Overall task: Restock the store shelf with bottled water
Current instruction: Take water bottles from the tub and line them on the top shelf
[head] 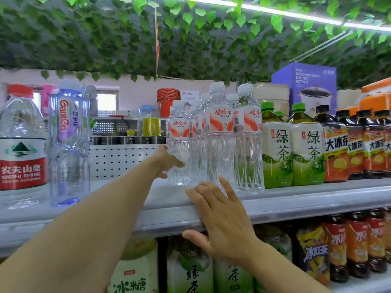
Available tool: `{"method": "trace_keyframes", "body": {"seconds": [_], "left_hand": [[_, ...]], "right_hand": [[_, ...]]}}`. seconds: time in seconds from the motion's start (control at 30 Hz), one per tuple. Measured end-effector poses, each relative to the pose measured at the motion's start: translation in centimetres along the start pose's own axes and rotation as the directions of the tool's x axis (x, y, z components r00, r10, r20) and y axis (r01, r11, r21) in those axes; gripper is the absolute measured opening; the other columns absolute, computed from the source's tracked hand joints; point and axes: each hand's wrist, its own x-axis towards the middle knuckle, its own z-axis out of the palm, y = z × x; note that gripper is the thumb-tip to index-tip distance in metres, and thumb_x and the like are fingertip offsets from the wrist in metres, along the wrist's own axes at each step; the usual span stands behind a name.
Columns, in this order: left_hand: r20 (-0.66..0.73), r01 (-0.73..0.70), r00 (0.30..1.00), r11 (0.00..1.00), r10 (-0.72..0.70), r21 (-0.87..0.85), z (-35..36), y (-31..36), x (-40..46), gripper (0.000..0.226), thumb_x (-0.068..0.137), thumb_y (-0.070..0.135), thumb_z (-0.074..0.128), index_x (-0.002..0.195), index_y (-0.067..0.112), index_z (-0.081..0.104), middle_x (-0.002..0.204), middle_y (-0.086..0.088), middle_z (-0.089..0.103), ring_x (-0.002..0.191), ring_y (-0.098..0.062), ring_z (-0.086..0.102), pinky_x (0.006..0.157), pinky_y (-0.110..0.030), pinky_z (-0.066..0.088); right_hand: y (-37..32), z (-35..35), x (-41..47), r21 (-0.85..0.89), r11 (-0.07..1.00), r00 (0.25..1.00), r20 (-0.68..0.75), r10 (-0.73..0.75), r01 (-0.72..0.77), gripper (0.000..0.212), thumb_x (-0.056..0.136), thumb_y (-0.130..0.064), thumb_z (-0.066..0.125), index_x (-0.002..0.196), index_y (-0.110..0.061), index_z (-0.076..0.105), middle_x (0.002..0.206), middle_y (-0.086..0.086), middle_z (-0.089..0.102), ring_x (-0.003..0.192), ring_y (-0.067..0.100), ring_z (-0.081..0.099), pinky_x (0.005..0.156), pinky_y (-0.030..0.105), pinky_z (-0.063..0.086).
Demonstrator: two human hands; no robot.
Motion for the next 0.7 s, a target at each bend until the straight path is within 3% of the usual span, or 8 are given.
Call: {"method": "trace_keyframes", "body": {"seconds": [0.13, 0.23, 0.37, 0.47, 0.57, 0.7], "left_hand": [[-0.036, 0.004, 0.999, 0.991, 0.001, 0.136, -0.8, 0.0, -2.7, 0.076, 0.082, 0.005, 0.070, 0.142, 0.013, 0.024, 0.141, -0.017, 0.040, 0.126, -0.035, 0.043, 0.099, -0.049, 0.041], [-0.083, -0.059, 0.994, 0.981, 0.075, 0.185, -2.0, -0.2, -5.6, 0.063, 0.083, 0.009, 0.070, 0.137, 0.012, 0.037, 0.130, -0.015, 0.048, 0.111, -0.029, 0.051, 0.089, -0.040, 0.046], [-0.151, -0.181, 0.969, 0.977, 0.196, 0.109, -3.9, -0.9, -10.3, 0.039, 0.083, 0.010, 0.068, 0.119, 0.015, 0.053, 0.114, -0.007, 0.061, 0.098, -0.020, 0.058, 0.070, -0.028, 0.045], [-0.236, -0.238, 0.940, 0.969, 0.249, 0.071, -5.3, -2.0, -14.4, 0.029, 0.084, 0.010, 0.067, 0.109, 0.017, 0.056, 0.102, -0.002, 0.066, 0.093, -0.018, 0.062, 0.071, -0.029, 0.050], [-0.296, -0.220, 0.926, 0.972, 0.235, 0.085, -6.8, -4.3, -18.7, 0.026, 0.084, 0.011, 0.067, 0.106, 0.021, 0.057, 0.099, 0.000, 0.068, 0.093, -0.018, 0.065, 0.079, -0.036, 0.053], [-0.321, -0.129, 0.934, 0.986, 0.156, 0.104, -9.8, -9.9, -24.7, 0.022, 0.084, 0.012, 0.066, 0.100, 0.025, 0.057, 0.097, 0.002, 0.069, 0.087, -0.015, 0.066, 0.069, -0.029, 0.052]], "right_hand": [[0.0, -0.2, 0.0, 0.012, 1.000, 1.000, 0.012, 0.003, -0.003, 0.065, 0.088, -0.067, 0.030, 0.130, -0.019, 0.043, 0.127, -0.001, 0.048, 0.123, 0.021, 0.043, 0.114, 0.046, 0.012], [-0.2, -0.3, -0.2, 0.054, 0.998, 1.000, -0.002, 0.018, -0.018, 0.063, 0.087, -0.065, 0.034, 0.131, -0.020, 0.042, 0.130, -0.001, 0.046, 0.128, 0.022, 0.040, 0.114, 0.045, 0.010], [-2.0, -0.3, -0.6, 0.192, 0.978, 0.990, -0.097, 0.102, -0.082, 0.063, 0.083, -0.056, 0.041, 0.134, -0.019, 0.038, 0.138, 0.002, 0.040, 0.133, 0.026, 0.032, 0.115, 0.042, 0.009], [-5.2, -0.2, -1.0, 0.298, 0.953, 0.978, -0.173, 0.113, -0.058, 0.059, 0.080, -0.045, 0.053, 0.130, -0.016, 0.042, 0.138, 0.006, 0.040, 0.133, 0.028, 0.030, 0.113, 0.044, 0.017], [-9.4, -0.1, -2.0, 0.384, 0.923, 0.976, -0.202, 0.082, 0.001, 0.059, 0.075, -0.038, 0.062, 0.126, -0.013, 0.045, 0.134, 0.009, 0.043, 0.129, 0.029, 0.033, 0.112, 0.040, 0.021], [-15.6, 1.2, -4.0, 0.460, 0.884, 0.989, -0.148, -0.016, 0.083, 0.059, 0.075, -0.035, 0.064, 0.126, -0.011, 0.048, 0.132, 0.009, 0.044, 0.130, 0.029, 0.032, 0.113, 0.038, 0.019]]}}
